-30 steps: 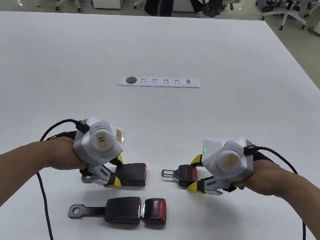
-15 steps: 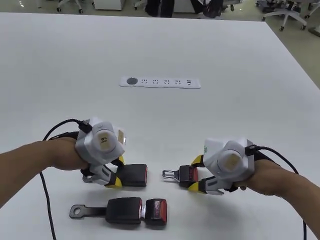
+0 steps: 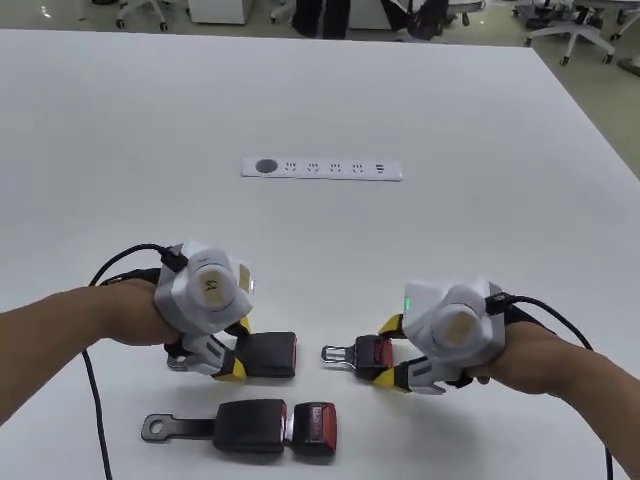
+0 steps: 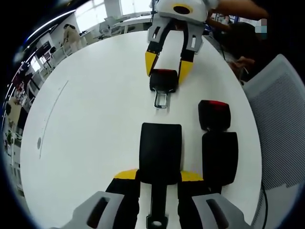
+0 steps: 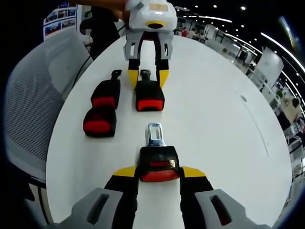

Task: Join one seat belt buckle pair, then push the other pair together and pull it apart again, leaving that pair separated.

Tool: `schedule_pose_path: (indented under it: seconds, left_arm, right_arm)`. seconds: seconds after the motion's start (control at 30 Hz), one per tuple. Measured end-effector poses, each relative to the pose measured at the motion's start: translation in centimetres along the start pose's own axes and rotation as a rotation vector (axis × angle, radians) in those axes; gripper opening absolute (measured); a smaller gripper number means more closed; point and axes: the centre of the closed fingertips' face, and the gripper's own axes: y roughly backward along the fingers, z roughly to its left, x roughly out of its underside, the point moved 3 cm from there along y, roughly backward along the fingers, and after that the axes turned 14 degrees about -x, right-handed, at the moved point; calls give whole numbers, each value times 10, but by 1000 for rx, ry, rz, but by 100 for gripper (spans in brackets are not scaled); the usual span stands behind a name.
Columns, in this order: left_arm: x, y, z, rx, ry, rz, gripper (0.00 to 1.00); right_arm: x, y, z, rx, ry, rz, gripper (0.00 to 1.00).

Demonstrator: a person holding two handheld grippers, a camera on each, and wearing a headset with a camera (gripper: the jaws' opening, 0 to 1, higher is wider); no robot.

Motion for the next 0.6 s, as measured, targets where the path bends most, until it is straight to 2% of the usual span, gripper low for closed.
schedule_pose_path:
  seconds: [0.33,0.6]
  left_arm:
    - [2,-3,0,10,8,12,31]
    - [2,-3,0,18,10,16,31]
  right_arm:
    - [-3,-2,-2,-6,3,3,30]
    - [-8,-6,2,-34,3,6,29]
